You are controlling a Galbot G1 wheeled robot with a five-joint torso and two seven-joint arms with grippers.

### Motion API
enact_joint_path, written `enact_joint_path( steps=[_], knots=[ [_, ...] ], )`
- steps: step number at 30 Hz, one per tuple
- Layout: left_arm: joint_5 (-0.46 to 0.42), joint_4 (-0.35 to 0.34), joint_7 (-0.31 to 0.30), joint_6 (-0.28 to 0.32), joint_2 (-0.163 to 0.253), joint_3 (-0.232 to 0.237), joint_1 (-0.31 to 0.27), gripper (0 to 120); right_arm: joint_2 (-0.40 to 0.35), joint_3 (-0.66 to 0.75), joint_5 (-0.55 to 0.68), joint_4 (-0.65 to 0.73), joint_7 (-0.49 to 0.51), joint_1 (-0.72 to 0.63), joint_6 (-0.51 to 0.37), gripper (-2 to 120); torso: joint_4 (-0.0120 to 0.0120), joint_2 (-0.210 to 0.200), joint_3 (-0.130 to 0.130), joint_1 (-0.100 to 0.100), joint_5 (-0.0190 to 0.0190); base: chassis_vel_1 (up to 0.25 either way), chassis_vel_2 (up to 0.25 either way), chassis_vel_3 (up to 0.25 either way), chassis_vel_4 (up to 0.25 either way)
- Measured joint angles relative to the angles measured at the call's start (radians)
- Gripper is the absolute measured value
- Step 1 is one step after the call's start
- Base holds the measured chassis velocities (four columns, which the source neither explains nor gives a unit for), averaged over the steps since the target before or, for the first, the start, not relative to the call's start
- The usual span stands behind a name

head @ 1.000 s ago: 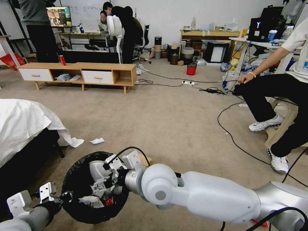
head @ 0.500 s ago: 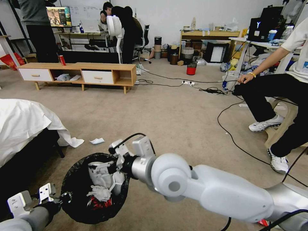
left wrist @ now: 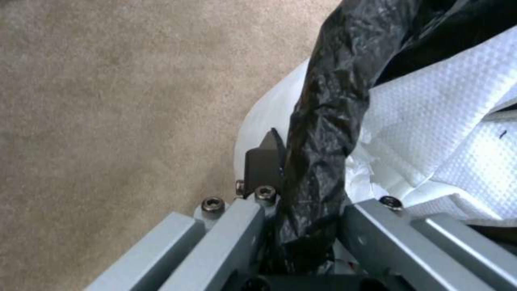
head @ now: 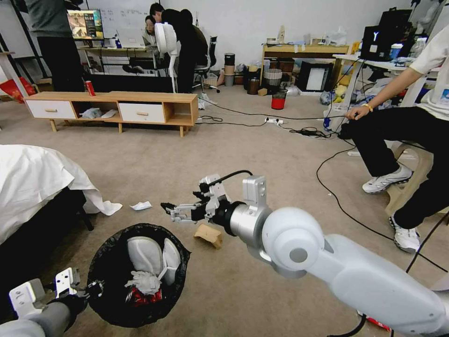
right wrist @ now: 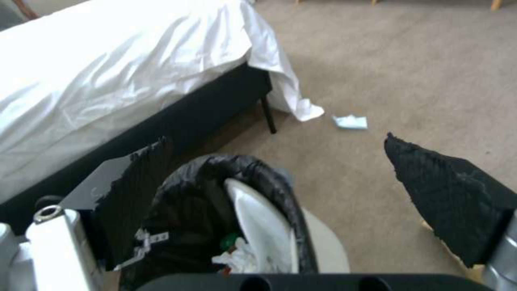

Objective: Pick up the trash bin and place the garbage on the floor into it.

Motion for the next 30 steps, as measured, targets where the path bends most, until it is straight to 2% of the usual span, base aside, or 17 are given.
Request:
enact_joint_path(
  steps=[8, 10, 11, 14, 15, 16, 17, 18, 20, 23, 24, 30],
  knots=[
    [0.013, -0.006, 0.009, 0.000, -0.012, -0.003, 0.009, 0, -0.001, 0.012, -0.018, 0.013, 0.006, -0.014, 0.020, 100, 0.0004, 0.000, 0.000, 0.000, -0.0003, 0.000, 0.000, 0.000, 0.000],
    [0.026, -0.004, 0.018, 0.000, -0.022, -0.004, 0.006, 0, -0.070, 0.134, -0.072, 0.022, -0.031, -0.105, 0.066, 100, -0.0001, 0.000, 0.000, 0.000, -0.0001, 0.000, 0.000, 0.000, 0.000],
    [0.026, -0.004, 0.018, 0.000, -0.022, -0.004, 0.006, 0, -0.070, 0.134, -0.072, 0.022, -0.031, -0.105, 0.066, 100, -0.0001, 0.000, 0.000, 0.000, -0.0001, 0.000, 0.000, 0.000, 0.000],
    [0.045, -0.008, 0.028, 0.000, -0.035, -0.008, 0.004, 0, -0.166, 0.316, -0.214, 0.008, -0.118, -0.250, 0.174, 100, -0.0003, 0.000, 0.000, 0.000, 0.0000, 0.000, 0.000, 0.000, 0.000],
    [0.045, -0.008, 0.028, 0.000, -0.035, -0.008, 0.004, 0, -0.166, 0.316, -0.214, 0.008, -0.118, -0.250, 0.174, 100, -0.0003, 0.000, 0.000, 0.000, 0.0000, 0.000, 0.000, 0.000, 0.000],
    [0.053, -0.011, 0.033, 0.000, -0.040, -0.009, 0.004, 0, -0.197, 0.374, -0.265, 0.002, -0.141, -0.300, 0.231, 100, -0.0005, 0.000, 0.000, 0.000, 0.0004, 0.000, 0.000, 0.000, 0.000],
    [0.053, -0.011, 0.033, 0.000, -0.040, -0.009, 0.004, 0, -0.197, 0.374, -0.265, 0.002, -0.141, -0.300, 0.231, 100, -0.0005, 0.000, 0.000, 0.000, 0.0004, 0.000, 0.000, 0.000, 0.000],
    [0.063, -0.015, 0.037, 0.000, -0.045, -0.010, 0.004, 0, -0.231, 0.445, -0.341, -0.011, -0.177, -0.354, 0.302, 100, -0.0004, 0.000, 0.000, 0.000, 0.0004, 0.000, 0.000, 0.000, 0.000],
    [0.076, -0.022, 0.043, 0.000, -0.054, -0.012, 0.007, 0, -0.269, 0.553, -0.448, -0.038, -0.224, -0.450, 0.387, 100, -0.0005, 0.000, 0.000, 0.000, 0.0003, 0.000, 0.000, 0.000, 0.000],
    [0.080, -0.028, 0.046, 0.000, -0.059, -0.016, 0.012, 0, -0.279, 0.621, -0.480, -0.048, -0.235, -0.497, 0.409, 100, -0.0005, 0.000, 0.000, 0.000, 0.0004, 0.000, 0.000, 0.000, 0.000],
    [0.090, -0.035, 0.049, 0.000, -0.069, -0.022, 0.023, 0, -0.282, 0.723, -0.517, -0.066, -0.238, -0.558, 0.426, 100, -0.0001, 0.000, 0.000, 0.000, 0.0001, 0.000, 0.000, 0.000, 0.000],
    [0.104, -0.041, 0.054, 0.000, -0.083, -0.030, 0.035, 0, -0.285, 0.888, -0.611, -0.103, -0.242, -0.671, 0.455, 100, -0.0001, 0.000, 0.000, 0.000, 0.0002, 0.000, 0.000, 0.000, 0.000]
  ],
)
